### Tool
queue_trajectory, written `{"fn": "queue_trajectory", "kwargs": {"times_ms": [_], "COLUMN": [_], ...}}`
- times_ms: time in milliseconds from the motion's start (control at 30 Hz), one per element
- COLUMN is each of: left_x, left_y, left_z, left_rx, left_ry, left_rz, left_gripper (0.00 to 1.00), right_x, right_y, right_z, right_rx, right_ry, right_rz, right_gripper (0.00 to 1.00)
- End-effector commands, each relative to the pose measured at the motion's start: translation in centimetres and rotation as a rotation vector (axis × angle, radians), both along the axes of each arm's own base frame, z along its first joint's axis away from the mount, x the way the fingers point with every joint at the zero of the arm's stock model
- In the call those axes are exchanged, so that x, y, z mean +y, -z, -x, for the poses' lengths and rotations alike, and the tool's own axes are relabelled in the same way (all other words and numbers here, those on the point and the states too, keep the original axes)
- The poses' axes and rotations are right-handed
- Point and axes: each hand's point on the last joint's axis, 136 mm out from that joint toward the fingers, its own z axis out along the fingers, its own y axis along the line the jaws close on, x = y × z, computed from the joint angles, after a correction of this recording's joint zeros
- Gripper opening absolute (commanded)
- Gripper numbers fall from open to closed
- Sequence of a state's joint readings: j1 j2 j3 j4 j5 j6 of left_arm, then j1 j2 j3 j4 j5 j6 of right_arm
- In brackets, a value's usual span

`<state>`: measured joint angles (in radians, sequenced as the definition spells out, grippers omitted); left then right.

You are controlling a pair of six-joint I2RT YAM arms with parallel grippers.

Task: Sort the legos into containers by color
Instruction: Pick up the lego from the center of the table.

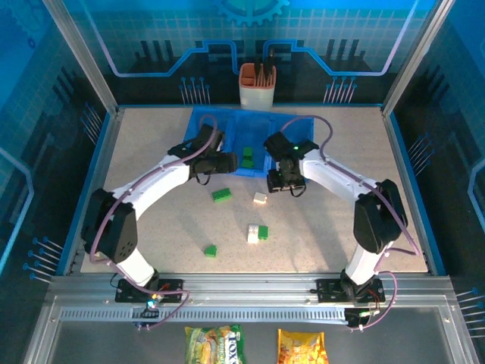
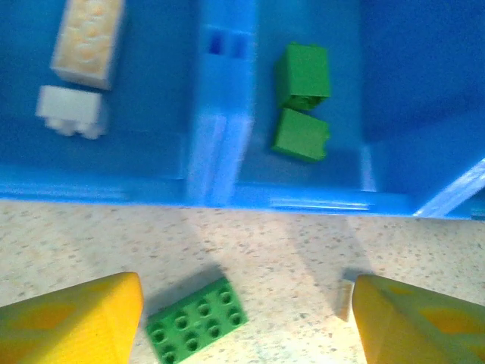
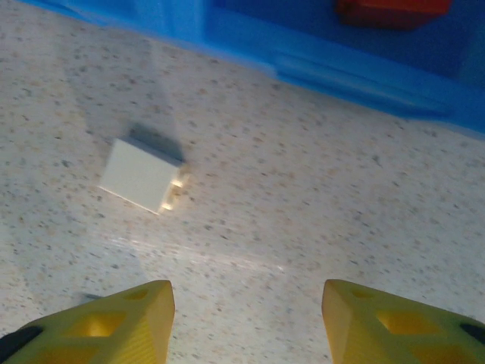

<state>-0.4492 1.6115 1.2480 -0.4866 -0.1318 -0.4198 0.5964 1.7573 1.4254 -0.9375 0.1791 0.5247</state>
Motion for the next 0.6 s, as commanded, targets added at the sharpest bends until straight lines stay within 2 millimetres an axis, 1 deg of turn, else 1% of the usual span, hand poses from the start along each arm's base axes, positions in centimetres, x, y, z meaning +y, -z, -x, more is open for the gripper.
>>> {"fn": "queue_trajectory", "kwargs": {"times_ms": [0, 133, 300, 367, 467, 567], "left_x": [2.3, 5.8, 8.9, 9.4, 9.5, 9.9], "left_y": [-0.6, -0.4, -0.8, -1.0, -1.7, -2.4], "left_z": [1.2, 1.9, 3.3, 3.9, 4.9, 5.6], "left_rx": [-0.007, 0.020, 0.055, 0.071, 0.093, 0.105], "left_ry": [-0.028, -0.092, -0.132, -0.143, -0.138, -0.121], "left_rz": [0.035, 0.071, 0.095, 0.113, 0.149, 0.135], "left_gripper": [0.75, 0.75, 0.75, 0.76, 0.76, 0.76], "right_x": [2.4, 5.3, 8.9, 10.3, 12.4, 14.2], "right_y": [0.1, 0.5, 1.1, 1.4, 1.9, 2.7], "right_z": [-0.5, -0.9, -1.2, -1.3, -1.5, -1.6], "right_rx": [-0.001, 0.007, 0.011, 0.013, 0.011, 0.014], "right_ry": [-0.012, -0.057, -0.097, -0.111, -0.134, -0.148], "right_rz": [0.006, 0.008, -0.002, -0.004, -0.005, -0.005], "right_gripper": [0.55, 0.55, 0.55, 0.56, 0.57, 0.60]}}
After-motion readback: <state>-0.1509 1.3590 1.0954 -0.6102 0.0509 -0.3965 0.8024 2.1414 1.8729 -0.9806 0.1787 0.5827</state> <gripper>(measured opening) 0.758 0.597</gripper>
